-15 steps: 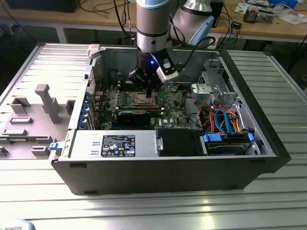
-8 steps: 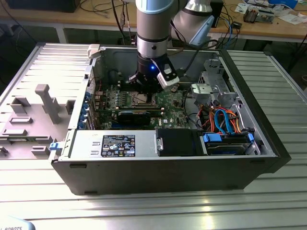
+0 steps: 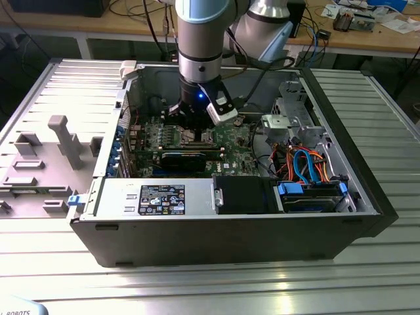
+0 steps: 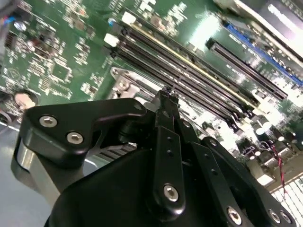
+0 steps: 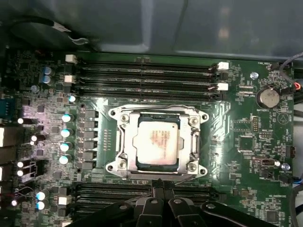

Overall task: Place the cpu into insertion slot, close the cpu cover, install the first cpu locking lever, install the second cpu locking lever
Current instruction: 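Install the second cpu locking lever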

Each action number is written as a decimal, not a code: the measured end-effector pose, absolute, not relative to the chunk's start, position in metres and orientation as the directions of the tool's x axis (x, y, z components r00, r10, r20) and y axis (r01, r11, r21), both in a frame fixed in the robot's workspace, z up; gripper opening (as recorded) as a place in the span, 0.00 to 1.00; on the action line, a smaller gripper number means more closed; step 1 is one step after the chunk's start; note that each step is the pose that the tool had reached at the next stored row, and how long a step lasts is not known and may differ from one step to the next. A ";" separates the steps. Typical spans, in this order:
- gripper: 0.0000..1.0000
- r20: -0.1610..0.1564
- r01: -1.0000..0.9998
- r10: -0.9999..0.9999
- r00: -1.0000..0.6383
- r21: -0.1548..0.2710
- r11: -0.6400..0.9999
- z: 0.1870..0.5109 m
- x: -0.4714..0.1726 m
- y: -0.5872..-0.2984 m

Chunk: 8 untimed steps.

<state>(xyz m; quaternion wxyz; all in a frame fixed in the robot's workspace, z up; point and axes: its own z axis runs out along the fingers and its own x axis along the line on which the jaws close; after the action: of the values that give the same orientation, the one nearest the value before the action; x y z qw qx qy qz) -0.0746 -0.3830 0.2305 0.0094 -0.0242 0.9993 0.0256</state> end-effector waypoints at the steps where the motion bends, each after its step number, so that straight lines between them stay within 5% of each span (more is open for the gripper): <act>1: 0.11 -0.020 -0.049 -0.048 -0.999 0.057 0.997 0.230 -0.077 -0.385; 8: 0.11 -0.021 -0.049 -0.048 -0.999 0.066 0.997 0.228 -0.084 -0.397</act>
<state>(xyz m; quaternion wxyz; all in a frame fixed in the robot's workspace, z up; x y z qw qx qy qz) -0.0839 -0.3972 0.2276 0.0096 -0.0242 0.9991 0.0335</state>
